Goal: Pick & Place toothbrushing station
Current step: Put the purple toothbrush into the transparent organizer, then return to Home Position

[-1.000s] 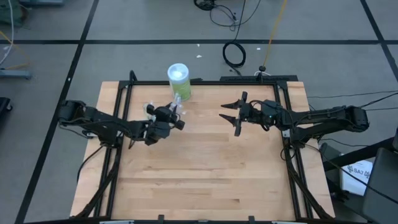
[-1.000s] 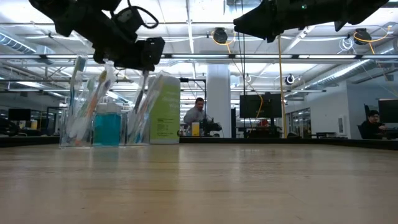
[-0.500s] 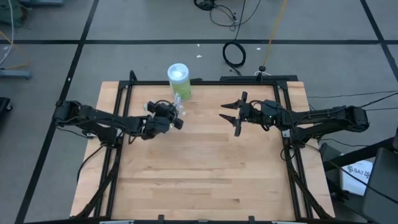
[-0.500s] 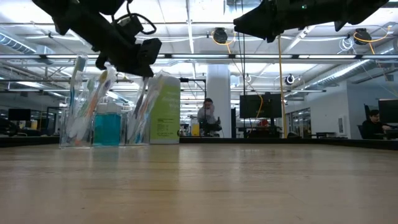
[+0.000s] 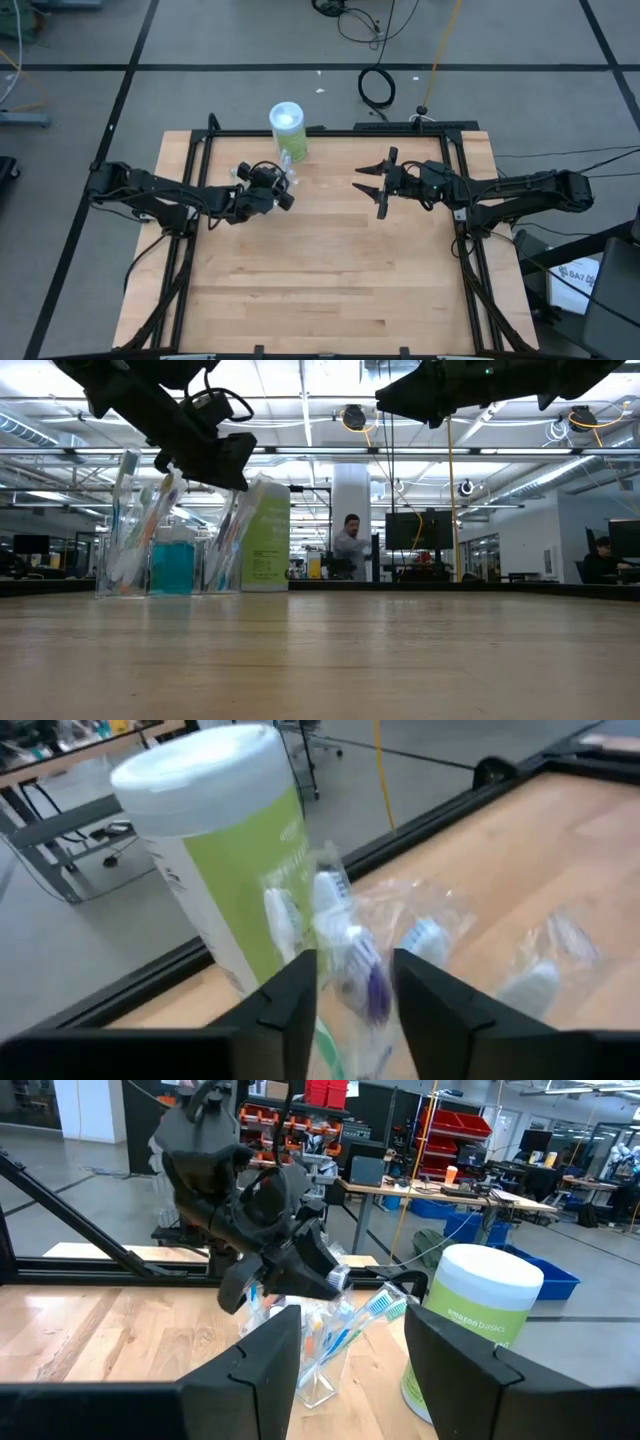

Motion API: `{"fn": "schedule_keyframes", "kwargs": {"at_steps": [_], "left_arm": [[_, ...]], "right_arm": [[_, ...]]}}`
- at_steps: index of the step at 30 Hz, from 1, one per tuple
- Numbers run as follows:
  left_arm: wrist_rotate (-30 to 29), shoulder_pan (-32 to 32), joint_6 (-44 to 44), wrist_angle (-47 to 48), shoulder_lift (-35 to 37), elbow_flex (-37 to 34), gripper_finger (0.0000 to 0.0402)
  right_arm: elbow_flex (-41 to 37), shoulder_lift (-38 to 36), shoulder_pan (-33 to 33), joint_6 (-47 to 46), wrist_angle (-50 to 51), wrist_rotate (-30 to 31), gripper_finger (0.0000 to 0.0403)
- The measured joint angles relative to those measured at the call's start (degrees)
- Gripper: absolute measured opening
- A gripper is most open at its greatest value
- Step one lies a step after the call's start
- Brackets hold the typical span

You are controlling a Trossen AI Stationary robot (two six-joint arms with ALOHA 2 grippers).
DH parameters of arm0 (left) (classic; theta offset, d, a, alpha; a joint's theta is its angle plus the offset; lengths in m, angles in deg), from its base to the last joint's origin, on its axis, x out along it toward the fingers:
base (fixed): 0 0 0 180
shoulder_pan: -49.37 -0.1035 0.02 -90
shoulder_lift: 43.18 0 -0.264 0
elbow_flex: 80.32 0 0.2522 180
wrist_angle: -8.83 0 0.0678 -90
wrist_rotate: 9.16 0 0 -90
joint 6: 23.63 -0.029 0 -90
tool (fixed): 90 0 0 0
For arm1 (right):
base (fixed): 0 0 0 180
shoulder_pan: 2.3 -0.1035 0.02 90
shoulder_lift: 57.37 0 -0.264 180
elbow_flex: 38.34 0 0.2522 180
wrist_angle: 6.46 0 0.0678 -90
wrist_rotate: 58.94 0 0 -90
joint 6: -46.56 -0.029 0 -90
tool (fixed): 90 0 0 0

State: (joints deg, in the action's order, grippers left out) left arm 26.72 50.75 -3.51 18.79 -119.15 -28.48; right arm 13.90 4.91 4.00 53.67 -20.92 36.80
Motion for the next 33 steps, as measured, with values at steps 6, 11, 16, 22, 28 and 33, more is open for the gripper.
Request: {"fn": "schedule_keyframes", "kwargs": {"at_steps": [6, 11, 16, 22, 28, 33], "left_arm": [[3.44, -0.16, 2.71, 8.65, 3.82, 2.35, 0.0170], [5.36, -0.24, 8.18, 29.95, 7.94, 8.91, 0.0173], [13.99, -0.12, 6.00, 38.99, 12.16, 15.71, 0.0174], [23.77, -0.09, -7.42, 39.53, 20.09, 20.25, 0.0175], [25.65, -0.09, -8.92, 44.27, 32.31, 20.27, 0.0175], [25.69, -0.04, -10.76, 45.74, 41.23, 18.16, 0.0175]], "right_arm": [[0.00, -0.02, 0.00, 0.00, 0.17, 0.00, 0.0175], [-0.01, -0.01, 0.00, -0.35, 0.17, -0.01, 0.0174], [-0.02, 0.00, 0.00, -0.42, 0.15, 0.00, 0.0172], [-0.02, -0.02, 0.00, -0.44, 0.68, 0.07, 0.0171], [-0.02, -1.82, 0.08, -0.44, 2.73, 0.04, 0.0163], [-0.07, -7.31, 0.52, -0.42, 9.87, -3.52, 0.0123]]}}
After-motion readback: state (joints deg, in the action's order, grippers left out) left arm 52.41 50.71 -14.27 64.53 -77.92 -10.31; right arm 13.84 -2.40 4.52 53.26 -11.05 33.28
